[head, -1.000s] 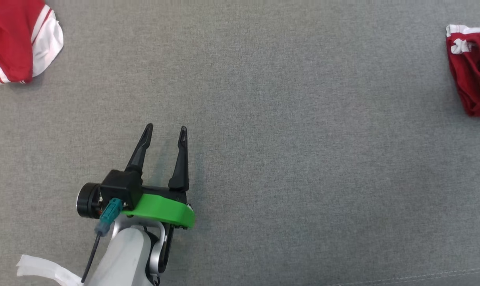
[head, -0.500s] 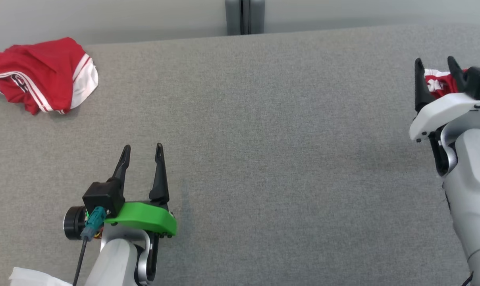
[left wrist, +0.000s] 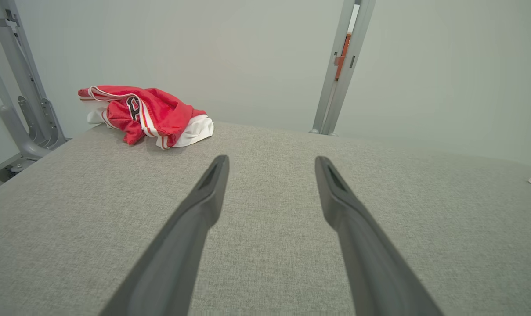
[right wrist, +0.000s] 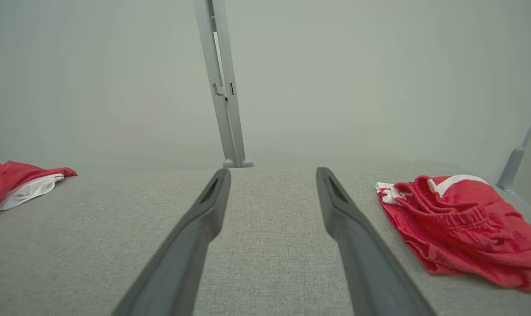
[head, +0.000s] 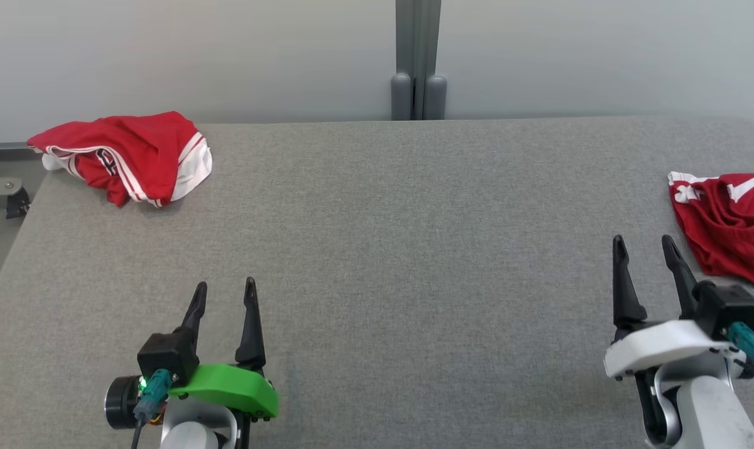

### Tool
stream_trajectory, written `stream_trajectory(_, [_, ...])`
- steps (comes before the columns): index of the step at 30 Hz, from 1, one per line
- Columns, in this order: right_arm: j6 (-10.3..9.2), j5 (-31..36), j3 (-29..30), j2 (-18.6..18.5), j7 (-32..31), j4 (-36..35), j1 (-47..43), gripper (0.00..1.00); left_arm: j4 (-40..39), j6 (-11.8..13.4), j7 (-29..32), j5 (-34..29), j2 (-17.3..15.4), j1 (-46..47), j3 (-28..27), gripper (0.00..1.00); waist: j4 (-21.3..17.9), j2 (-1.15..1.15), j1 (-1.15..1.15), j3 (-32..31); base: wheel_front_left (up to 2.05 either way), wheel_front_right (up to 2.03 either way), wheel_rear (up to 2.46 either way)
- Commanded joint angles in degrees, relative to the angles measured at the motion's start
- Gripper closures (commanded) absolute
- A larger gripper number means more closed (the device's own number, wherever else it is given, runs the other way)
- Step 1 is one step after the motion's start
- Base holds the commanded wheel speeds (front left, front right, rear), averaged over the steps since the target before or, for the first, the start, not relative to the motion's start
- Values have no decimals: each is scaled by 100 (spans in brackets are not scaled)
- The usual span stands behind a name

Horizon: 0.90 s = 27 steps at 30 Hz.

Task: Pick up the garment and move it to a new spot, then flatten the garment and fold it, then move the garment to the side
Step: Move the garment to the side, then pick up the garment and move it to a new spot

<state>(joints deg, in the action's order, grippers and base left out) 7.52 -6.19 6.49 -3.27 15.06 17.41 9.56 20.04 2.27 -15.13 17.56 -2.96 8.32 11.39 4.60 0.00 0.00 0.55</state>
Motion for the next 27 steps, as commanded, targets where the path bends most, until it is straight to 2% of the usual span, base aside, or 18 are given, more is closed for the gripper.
stream_trajectory(1, [-5, 25, 29, 15, 14, -192, -238, 0, -46, -24, 0, -36, -2, -110, -2, 0, 68, 0, 0, -60, 0, 0, 0])
stream_trajectory(8, [-5, -303, -157, 31, -60, -720, -888, 0, -206, -12, 0, -9, 4, -372, 53, 0, 39, 0, 0, -48, 0, 0, 0])
stream_trajectory(16, [-5, -428, -343, 32, -139, -831, -1051, 0, -244, 46, 0, 56, 2, -458, 165, 0, 52, 0, 0, -55, 0, 0, 0])
stream_trajectory(27, [-5, -427, -319, 33, -137, -843, -1063, 0, -241, 66, 0, 81, 2, -406, 214, 0, 132, 0, 0, -40, 0, 0, 0])
